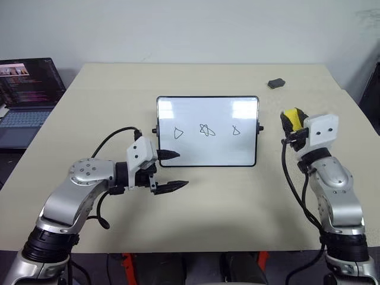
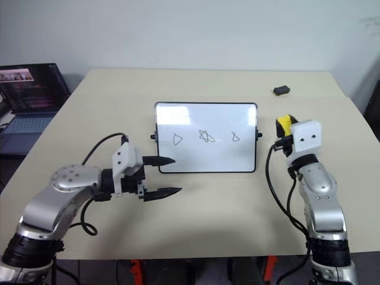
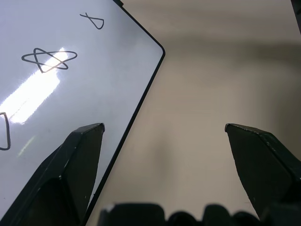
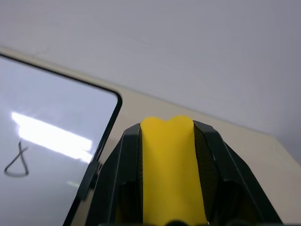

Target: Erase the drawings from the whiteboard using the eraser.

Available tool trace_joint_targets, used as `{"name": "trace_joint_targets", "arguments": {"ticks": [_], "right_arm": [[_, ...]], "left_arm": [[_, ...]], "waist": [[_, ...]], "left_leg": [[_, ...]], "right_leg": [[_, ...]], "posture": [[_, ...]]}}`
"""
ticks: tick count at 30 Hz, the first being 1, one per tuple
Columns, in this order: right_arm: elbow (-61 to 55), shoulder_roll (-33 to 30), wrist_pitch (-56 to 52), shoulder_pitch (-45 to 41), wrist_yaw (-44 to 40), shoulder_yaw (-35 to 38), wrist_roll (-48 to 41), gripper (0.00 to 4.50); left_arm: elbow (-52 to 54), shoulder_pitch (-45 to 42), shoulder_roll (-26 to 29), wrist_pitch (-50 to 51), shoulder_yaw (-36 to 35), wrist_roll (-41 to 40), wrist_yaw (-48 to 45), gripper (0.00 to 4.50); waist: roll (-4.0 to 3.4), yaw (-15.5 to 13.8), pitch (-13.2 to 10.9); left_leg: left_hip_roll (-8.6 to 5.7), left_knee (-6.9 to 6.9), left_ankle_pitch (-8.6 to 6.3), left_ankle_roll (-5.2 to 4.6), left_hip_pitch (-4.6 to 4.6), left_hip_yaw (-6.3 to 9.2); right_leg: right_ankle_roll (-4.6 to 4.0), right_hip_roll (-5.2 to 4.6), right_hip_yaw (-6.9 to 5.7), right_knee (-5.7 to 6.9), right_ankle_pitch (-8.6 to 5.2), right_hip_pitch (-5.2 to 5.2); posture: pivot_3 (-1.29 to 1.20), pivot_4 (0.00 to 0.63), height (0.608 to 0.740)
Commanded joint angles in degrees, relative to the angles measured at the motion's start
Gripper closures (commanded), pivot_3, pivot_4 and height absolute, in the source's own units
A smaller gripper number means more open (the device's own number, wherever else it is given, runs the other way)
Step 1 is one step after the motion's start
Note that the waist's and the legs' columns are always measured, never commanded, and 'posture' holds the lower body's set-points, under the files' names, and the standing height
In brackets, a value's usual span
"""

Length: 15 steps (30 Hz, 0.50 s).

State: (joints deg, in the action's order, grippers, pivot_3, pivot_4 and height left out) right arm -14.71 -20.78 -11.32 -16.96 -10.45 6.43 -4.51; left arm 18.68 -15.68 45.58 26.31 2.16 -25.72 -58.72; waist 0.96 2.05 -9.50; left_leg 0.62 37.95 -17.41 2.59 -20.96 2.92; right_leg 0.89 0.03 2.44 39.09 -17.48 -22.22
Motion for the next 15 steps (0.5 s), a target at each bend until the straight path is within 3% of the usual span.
{"name": "trace_joint_targets", "arguments": {"ticks": [1, 15], "right_arm": [[1.9, 2.2, 3.6, -3.6, 0.5, -1.9, 1.1, 3.38], [14.2, 8.1, 11.6, -10.8, -3.0, -7.8, 1.8, 3.38]], "left_arm": [[2.0, -1.9, 0.3, 2.1, -1.3, -2.1, -0.3, 0.0], [4.9, -2.7, 0.6, 5.6, -1.2, -2.4, 0.6, 0.0]], "waist": [[0.0, 0.0, 0.0], [0.0, -0.1, 0.0]], "left_leg": [[0.0, 0.0, 0.0, 0.0, 0.0, 0.01], [-0.02, 0.01, 0.0, 0.0, -0.03, 0.01]], "right_leg": [[0.0, 0.0, -0.01, 0.01, 0.0, 0.0], [-0.01, -0.03, -0.01, -0.01, 0.01, -0.01]], "posture": [[0.0, 0.15, 0.74], [0.0, 0.15, 0.74]]}}
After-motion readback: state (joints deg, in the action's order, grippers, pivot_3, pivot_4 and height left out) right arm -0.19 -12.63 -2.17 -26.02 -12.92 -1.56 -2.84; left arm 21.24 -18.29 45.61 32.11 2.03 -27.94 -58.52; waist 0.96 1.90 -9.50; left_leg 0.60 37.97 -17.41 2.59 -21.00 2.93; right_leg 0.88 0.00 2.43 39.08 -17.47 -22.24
